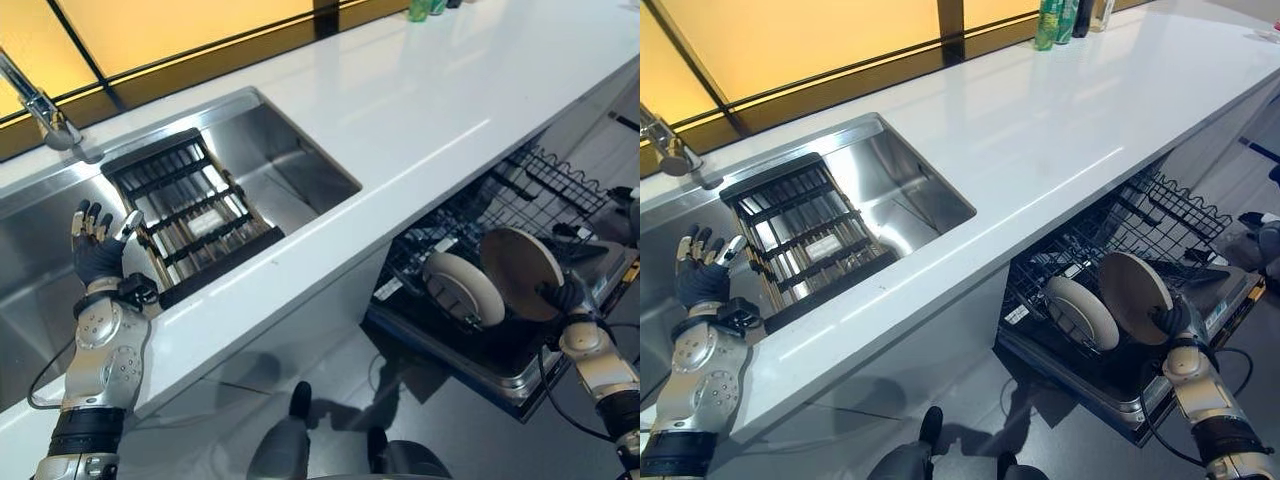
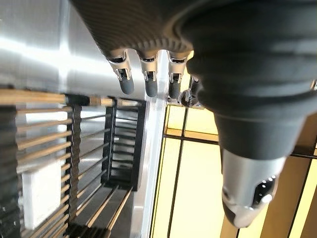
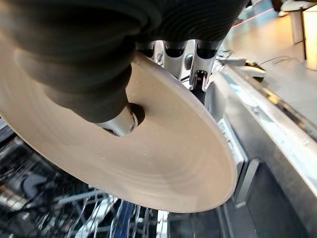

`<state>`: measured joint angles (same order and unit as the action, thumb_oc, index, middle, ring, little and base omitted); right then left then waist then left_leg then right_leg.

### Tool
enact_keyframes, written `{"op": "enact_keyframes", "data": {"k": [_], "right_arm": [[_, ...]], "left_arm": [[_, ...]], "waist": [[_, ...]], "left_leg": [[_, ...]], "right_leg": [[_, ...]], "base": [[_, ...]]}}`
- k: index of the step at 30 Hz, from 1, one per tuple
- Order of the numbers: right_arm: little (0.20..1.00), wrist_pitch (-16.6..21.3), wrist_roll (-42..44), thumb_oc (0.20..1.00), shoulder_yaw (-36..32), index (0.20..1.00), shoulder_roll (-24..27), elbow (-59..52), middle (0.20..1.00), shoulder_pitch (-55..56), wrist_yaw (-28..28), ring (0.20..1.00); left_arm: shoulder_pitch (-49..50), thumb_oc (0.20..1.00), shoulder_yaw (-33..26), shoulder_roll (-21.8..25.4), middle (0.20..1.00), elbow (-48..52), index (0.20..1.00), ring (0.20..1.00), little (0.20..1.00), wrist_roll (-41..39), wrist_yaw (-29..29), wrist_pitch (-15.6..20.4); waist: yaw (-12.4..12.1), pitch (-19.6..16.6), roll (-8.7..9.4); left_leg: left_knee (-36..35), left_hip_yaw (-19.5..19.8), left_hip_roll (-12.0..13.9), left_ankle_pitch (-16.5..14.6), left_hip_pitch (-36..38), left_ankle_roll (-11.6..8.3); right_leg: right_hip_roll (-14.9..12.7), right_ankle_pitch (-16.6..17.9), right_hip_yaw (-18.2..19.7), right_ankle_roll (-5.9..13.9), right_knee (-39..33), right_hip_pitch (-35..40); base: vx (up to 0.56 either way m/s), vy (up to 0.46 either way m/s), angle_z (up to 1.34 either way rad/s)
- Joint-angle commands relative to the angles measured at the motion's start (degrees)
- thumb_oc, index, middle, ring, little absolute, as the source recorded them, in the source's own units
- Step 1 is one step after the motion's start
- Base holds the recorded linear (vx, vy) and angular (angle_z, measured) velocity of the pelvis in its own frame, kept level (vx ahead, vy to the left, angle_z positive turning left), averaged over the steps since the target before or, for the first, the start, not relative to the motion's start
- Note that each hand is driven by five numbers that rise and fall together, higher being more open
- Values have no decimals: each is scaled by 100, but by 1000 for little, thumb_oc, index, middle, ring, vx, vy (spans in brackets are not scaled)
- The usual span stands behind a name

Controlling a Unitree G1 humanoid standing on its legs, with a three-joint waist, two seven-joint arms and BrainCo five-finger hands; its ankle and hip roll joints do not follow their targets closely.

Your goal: Pick up plates and place into dishwasher.

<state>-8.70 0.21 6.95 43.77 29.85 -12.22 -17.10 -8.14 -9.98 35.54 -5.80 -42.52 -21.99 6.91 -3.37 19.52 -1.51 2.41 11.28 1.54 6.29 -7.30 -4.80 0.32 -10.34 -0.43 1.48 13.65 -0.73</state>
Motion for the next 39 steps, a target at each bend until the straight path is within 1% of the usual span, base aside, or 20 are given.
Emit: {"op": "enact_keyframes", "data": {"k": [1, 9, 15, 21, 28, 29, 30, 31, 32, 35, 37, 39], "right_arm": [[200, 167, 76, 200, 347, 200, 125, -64, 200, -503, -357, 200], [200, 93, 325, 200, 960, 200, -81, 247, 200, -867, -602, 200], [200, 39, 288, 200, 1099, 200, -207, 244, 200, -867, -659, 200], [200, -45, 506, 200, 1089, 200, -238, 452, 200, -792, -572, 200], [200, 151, 743, 200, 964, 200, -301, 956, 200, -677, -532, 200], [385, 202, 812, 385, 921, 385, -306, 1031, 385, -672, -513, 385], [479, 212, 823, 479, 909, 479, -305, 1042, 479, -672, -511, 479], [940, 235, 868, 940, 854, 940, -286, 1076, 940, -673, -479, 940], [1000, 237, 902, 1000, 821, 1000, -271, 1074, 1000, -655, -460, 1000], [1000, 321, 987, 1000, 796, 1000, -239, 1192, 1000, -740, -470, 1000], [1000, 442, 1016, 1000, 777, 1000, -208, 1366, 1000, -841, -417, 1000], [1000, 467, 1023, 1000, 762, 1000, -182, 1415, 1000, -890, -374, 1000]], "left_arm": [[-483, 1000, -13, 435, 1000, -133, 1000, 1000, 1000, 77, 71, 138], [-927, 1000, 80, 865, 1000, -312, 1000, 1000, 1000, 181, 122, -82], [-957, 1000, 96, 999, 1000, -264, 1000, 1000, 1000, 241, 179, -147], [-982, 1000, 146, 1125, 1000, -183, 1000, 1000, 1000, 162, 215, -208], [-951, 1000, 103, 1223, 1000, -77, 1000, 1000, 1000, 35, 224, -234], [-972, 1000, 109, 1251, 1000, -59, 1000, 1000, 1000, 4, 217, -257], [-978, 1000, 113, 1252, 1000, -60, 1000, 1000, 1000, 5, 217, -254], [-999, 1000, 122, 1273, 1000, -59, 1000, 1000, 1000, 0, 222, -240], [-1005, 1000, 112, 1307, 1000, -34, 1000, 1000, 1000, -17, 217, -237], [-1087, 1000, 115, 1333, 1000, -58, 1000, 1000, 1000, -39, 199, -223], [-1152, 1000, 130, 1341, 1000, -118, 1000, 1000, 1000, -59, 212, -180], [-1158, 1000, 127, 1335, 1000, -135, 1000, 1000, 1000, -77, 226, -149]], "waist": [[-97, -130, 265], [-295, -24, 376], [-384, 60, 355], [-405, 220, 310], [-399, 417, 250], [-387, 449, 238], [-385, 457, 237], [-370, 499, 230], [-356, 536, 224], [-323, 628, 195], [-298, 693, 164], [-286, 726, 152]], "left_leg": [[1353, -178, -174, -1081, -144, 185], [1375, -56, -70, -1104, -482, 131], [1367, 69, -73, -1079, -619, 113], [1412, 161, -63, -1037, -722, 85], [1452, 167, -28, -988, -746, 71], [1467, 160, -16, -980, -755, 67], [1472, 160, -14, -980, -756, 67], [1493, 153, -5, -975, -771, 67], [1512, 138, 9, -971, -779, 63], [1531, 109, 24, -958, -791, 67], [1539, 86, 41, -948, -793, 74], [1567, 66, 45, -952, -796, 81]], "right_leg": [[-24, 1119, 64, 394, -546, -676], [190, 1034, -97, 317, -665, -750], [252, 1028, -194, 275, -739, -767], [210, 1075, -285, 273, -762, -810], [124, 1153, -353, 268, -838, -764], [110, 1163, -357, 270, -835, -762], [108, 1165, -357, 270, -835, -760], [88, 1180, -360, 269, -848, -748], [72, 1195, -371, 268, -851, -748], [42, 1230, -379, 253, -867, -752], [19, 1259, -375, 244, -888, -744], [3, 1272, -372, 238, -899, -728]], "base": [[21, -167, 13], [37, -172, 12], [43, -93, 9], [-10, -48, 9], [-40, -13, 2], [-33, -8, 2], [-57, -20, 3], [-63, -24, 2], [-89, -24, 1], [-76, -4, -1], [-76, 9, -2], [-58, 17, -4]]}}
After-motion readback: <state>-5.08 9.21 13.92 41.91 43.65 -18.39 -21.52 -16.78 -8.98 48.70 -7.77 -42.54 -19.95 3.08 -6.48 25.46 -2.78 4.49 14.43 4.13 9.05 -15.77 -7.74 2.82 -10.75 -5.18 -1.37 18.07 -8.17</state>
